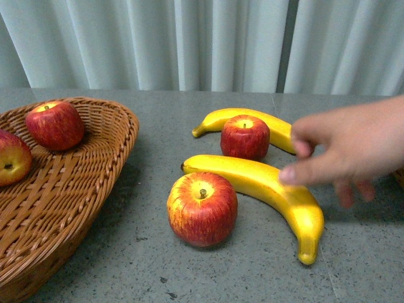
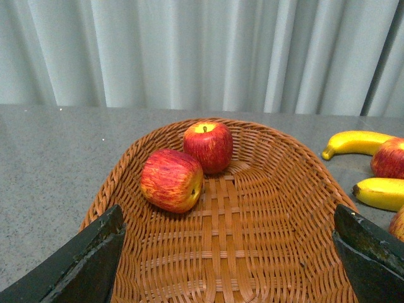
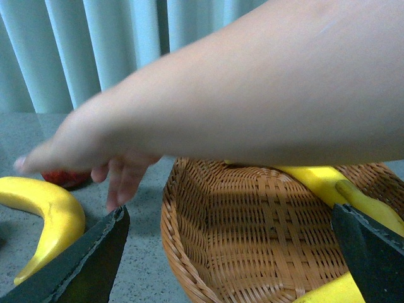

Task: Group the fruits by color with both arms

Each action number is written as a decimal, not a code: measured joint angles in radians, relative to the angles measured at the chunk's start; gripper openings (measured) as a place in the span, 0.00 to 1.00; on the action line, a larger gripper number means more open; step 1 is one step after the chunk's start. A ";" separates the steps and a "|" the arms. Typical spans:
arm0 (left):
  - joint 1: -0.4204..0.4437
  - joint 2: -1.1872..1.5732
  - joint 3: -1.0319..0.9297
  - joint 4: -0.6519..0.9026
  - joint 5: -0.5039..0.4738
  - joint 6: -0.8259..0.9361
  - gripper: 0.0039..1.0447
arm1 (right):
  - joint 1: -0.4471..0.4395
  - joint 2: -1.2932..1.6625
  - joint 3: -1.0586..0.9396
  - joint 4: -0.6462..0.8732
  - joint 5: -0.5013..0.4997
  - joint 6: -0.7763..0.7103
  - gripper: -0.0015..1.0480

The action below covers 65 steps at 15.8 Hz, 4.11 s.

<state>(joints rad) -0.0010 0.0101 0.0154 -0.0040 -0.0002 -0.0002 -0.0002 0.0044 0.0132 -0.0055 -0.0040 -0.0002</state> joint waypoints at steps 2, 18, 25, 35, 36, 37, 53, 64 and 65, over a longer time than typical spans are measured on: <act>0.000 0.000 0.000 0.000 0.000 0.000 0.94 | 0.000 0.000 0.000 0.000 0.000 0.000 0.94; -0.153 0.258 0.141 -0.130 -0.421 -0.029 0.94 | 0.000 0.000 0.000 0.002 0.002 0.000 0.94; -0.066 1.089 0.673 0.370 -0.031 0.278 0.94 | 0.000 0.000 0.000 0.001 0.004 0.000 0.94; -0.499 1.387 0.746 0.111 0.082 0.274 0.94 | 0.000 0.000 0.000 0.001 0.004 0.000 0.94; -0.505 1.387 0.741 0.119 0.080 0.267 0.94 | 0.000 0.000 0.000 0.001 0.004 0.000 0.94; -0.499 1.392 0.740 0.134 0.087 0.258 0.94 | 0.000 0.000 0.000 0.001 0.004 0.000 0.94; -0.510 1.636 0.785 0.182 0.173 0.237 0.94 | 0.000 0.000 0.000 0.001 0.004 0.000 0.94; -0.394 1.385 0.846 0.248 0.013 0.212 0.63 | 0.000 0.000 0.000 0.001 0.005 0.000 0.94; -0.208 1.317 0.842 0.255 -0.078 0.087 0.63 | 0.000 0.000 0.000 0.002 0.004 0.000 0.94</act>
<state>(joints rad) -0.2092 1.3270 0.8570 0.2508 -0.0780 0.0868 -0.0002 0.0044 0.0132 -0.0040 0.0002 -0.0002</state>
